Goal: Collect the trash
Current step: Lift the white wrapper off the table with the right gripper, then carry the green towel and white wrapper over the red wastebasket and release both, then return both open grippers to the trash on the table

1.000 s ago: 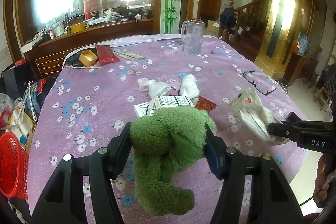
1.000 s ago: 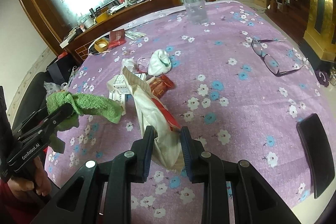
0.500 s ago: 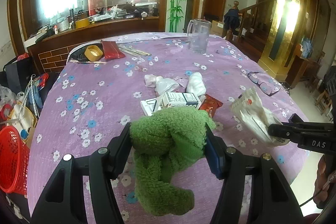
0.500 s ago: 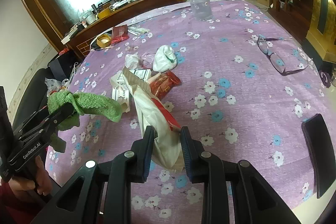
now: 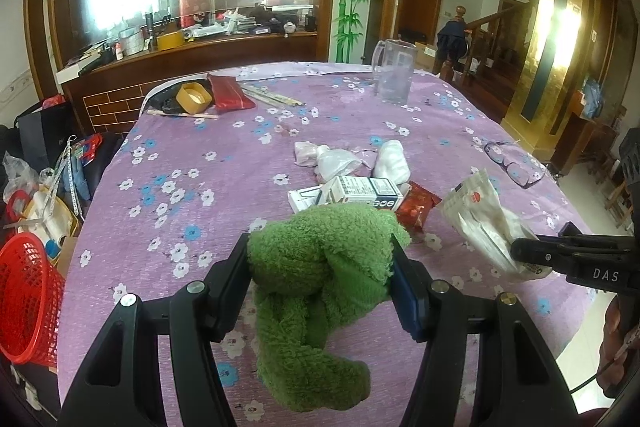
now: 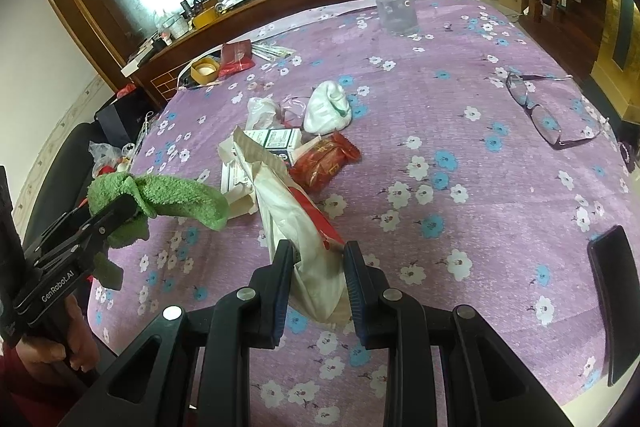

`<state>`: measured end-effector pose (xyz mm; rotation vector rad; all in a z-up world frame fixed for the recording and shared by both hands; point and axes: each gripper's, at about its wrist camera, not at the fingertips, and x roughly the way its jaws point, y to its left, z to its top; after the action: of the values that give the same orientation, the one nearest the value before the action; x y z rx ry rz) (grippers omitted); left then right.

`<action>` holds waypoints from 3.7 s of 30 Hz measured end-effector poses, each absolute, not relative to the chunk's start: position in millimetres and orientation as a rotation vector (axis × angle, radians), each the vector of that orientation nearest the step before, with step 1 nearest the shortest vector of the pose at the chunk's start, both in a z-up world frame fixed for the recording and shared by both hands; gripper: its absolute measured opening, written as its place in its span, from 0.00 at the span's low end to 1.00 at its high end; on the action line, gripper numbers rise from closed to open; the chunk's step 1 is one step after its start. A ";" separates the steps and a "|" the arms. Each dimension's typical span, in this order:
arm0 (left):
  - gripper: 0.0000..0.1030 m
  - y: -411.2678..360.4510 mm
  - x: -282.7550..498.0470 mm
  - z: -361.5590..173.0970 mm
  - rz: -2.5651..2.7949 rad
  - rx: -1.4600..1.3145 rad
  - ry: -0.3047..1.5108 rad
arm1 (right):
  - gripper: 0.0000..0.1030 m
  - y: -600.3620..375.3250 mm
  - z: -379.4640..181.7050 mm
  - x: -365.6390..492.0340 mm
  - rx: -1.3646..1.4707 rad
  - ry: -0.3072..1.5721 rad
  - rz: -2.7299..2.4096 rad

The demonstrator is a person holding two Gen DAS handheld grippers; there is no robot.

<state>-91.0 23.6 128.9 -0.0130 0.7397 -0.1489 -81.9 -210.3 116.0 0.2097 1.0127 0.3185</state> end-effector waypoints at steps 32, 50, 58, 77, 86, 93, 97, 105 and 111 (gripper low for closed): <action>0.60 185.6 -150.3 156.9 0.208 -0.174 0.668 | 0.28 -31.9 141.8 -46.3 0.087 1.051 0.703; 0.60 361.9 -196.0 154.4 0.539 -0.286 0.655 | 0.28 206.8 165.5 -59.2 -0.077 1.093 1.055; 0.61 393.0 -188.1 138.9 0.575 -0.308 0.697 | 0.28 277.7 140.7 -43.1 -0.046 1.177 1.037; 0.76 381.9 -197.1 145.0 0.563 -0.357 0.665 | 0.60 269.6 141.2 -31.0 0.012 1.155 1.025; 0.77 304.2 -186.3 127.2 0.433 -0.312 0.741 | 0.64 175.8 121.6 -53.9 -0.045 1.152 0.939; 0.77 243.1 -168.2 123.9 0.333 -0.269 0.780 | 0.64 91.1 108.6 -53.2 0.025 1.174 0.841; 0.77 206.0 -158.0 125.0 0.273 -0.254 0.793 | 0.64 40.1 109.4 -49.9 0.063 1.154 0.771; 0.77 148.5 -146.8 122.2 0.179 -0.209 0.812 | 0.64 -73.6 107.9 -28.7 0.171 1.126 0.496; 0.77 129.7 -146.2 125.3 0.143 -0.185 0.806 | 0.63 -158.2 96.1 5.0 0.320 1.175 0.269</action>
<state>-146.2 129.7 125.3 -0.1849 0.8060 0.1427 5.0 -158.2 96.1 0.3204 1.1747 0.2688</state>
